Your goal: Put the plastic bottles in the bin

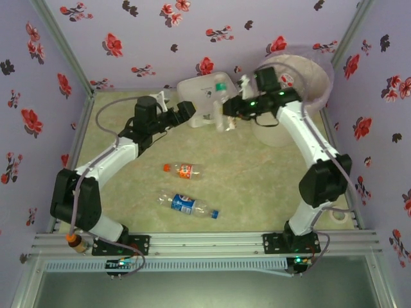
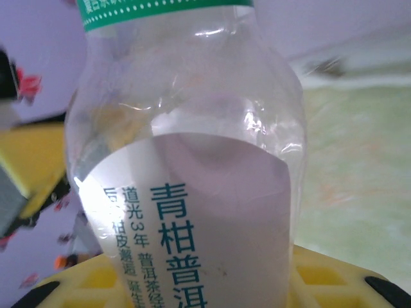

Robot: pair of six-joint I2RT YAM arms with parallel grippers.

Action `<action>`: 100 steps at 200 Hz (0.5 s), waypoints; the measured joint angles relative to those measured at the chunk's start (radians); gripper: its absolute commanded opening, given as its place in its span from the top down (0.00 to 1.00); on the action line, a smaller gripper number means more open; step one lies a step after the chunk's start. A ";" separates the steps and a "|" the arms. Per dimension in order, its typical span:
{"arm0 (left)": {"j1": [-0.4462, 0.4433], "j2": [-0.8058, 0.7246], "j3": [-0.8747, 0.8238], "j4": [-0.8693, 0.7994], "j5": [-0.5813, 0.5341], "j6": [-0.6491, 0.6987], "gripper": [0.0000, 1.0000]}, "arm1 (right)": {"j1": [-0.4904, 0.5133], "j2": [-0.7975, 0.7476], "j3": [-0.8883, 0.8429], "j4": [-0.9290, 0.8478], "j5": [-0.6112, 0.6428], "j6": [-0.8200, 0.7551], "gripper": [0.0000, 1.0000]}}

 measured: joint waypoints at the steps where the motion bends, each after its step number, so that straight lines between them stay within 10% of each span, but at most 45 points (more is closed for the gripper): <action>1: 0.000 -0.002 0.001 -0.005 -0.002 0.004 0.04 | -0.005 -0.005 0.006 -0.005 0.010 -0.001 0.67; 100: -0.080 -0.046 0.080 -0.515 -0.297 0.343 0.03 | -0.349 -0.076 0.441 -0.105 0.385 0.020 0.76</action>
